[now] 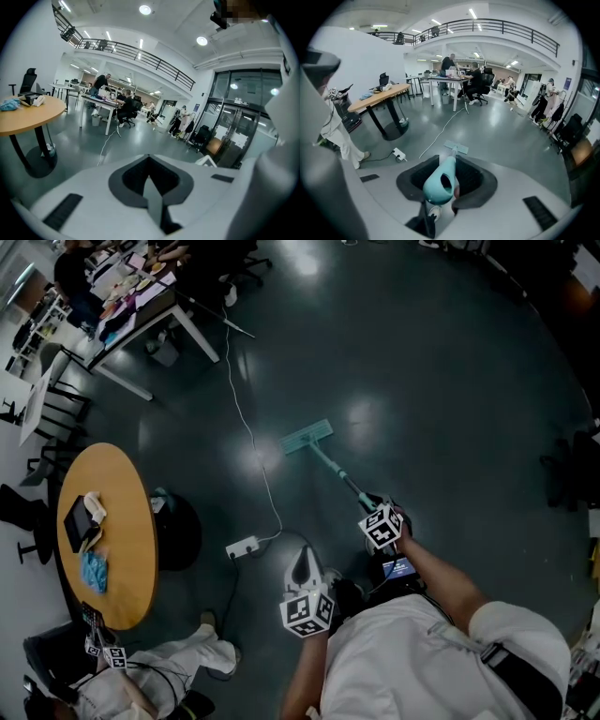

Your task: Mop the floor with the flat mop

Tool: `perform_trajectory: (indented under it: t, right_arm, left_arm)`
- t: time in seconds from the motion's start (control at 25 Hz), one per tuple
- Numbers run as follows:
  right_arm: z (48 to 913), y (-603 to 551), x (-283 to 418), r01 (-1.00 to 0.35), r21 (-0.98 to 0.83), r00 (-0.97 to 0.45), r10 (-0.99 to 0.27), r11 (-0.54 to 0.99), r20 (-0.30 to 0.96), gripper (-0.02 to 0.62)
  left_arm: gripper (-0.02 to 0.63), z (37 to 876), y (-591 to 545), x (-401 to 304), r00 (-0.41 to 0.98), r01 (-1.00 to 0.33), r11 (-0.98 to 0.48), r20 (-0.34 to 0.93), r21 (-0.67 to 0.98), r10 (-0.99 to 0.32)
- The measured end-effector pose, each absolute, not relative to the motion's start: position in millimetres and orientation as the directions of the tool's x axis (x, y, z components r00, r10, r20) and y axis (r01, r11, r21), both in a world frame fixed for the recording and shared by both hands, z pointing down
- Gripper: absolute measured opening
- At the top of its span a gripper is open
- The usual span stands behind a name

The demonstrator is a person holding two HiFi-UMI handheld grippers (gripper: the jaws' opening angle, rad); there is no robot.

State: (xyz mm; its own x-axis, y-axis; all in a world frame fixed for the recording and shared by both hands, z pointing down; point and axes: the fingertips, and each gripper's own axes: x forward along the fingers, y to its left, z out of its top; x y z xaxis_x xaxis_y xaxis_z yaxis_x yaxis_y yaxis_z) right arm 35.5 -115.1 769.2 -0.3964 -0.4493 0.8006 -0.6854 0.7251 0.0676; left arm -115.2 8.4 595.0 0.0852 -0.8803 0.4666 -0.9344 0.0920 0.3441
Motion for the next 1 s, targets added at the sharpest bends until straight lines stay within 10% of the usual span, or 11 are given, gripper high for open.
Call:
perform_trajectory:
  t: [0.4,1.0]
  right_arm:
    - [790,-241,-43,-0.662,0.111,-0.398,-0.472,0.741,0.786,0.114]
    - [692,-33,64,-0.681,0.004,-0.428,-0.403,0.732,0.809,0.115]
  left_arm:
    - [0.000,612,23,-129,0.020,-0.922,0.178,0.502,0.344,-0.865]
    - [0.000,580,21,-103,0.150,-0.927,0.012,0.398,0.375,-0.905]
